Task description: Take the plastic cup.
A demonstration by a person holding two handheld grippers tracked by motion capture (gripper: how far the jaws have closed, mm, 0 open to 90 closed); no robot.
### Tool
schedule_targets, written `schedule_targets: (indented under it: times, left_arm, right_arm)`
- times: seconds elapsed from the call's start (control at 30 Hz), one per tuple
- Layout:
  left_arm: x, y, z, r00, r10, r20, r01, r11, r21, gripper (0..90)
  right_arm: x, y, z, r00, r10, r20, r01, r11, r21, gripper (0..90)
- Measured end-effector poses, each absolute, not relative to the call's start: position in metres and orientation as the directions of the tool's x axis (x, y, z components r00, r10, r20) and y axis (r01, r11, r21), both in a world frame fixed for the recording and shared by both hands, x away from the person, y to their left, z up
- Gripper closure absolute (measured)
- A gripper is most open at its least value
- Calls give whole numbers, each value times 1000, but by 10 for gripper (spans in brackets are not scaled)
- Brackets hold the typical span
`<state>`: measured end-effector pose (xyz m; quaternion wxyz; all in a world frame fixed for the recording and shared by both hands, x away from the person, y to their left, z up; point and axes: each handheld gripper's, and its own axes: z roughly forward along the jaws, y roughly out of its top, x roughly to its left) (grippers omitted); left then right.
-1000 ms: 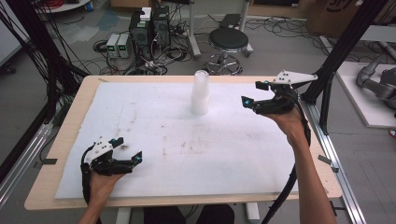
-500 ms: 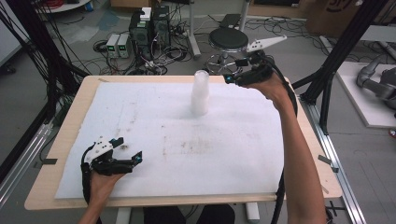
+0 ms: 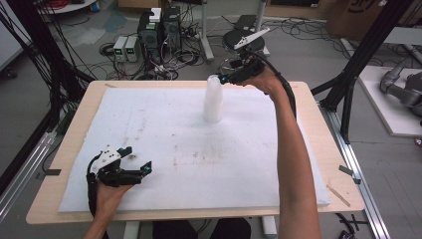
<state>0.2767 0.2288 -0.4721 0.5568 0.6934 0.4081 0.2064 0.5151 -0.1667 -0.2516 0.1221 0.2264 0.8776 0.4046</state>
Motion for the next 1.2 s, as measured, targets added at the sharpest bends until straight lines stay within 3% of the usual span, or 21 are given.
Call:
schedule_targets:
  times: [0.5,1.1,1.2]
  left_arm:
    - [276,229,-472,582,796,-165,332,-48,942,23]
    - [277,229,-472,585,794,-165,337,-53,940,23]
    - [277,229,-472,586,793,-165,338,-54,940,23]
  right_arm:
    - [538,-137,-293,-860,510,-2,351,594,724,166]
    - [543,-127,-314,-860,510,23,385,617,686,177]
    - [544,-126,-315,-861,509,25,386,620,683,231]
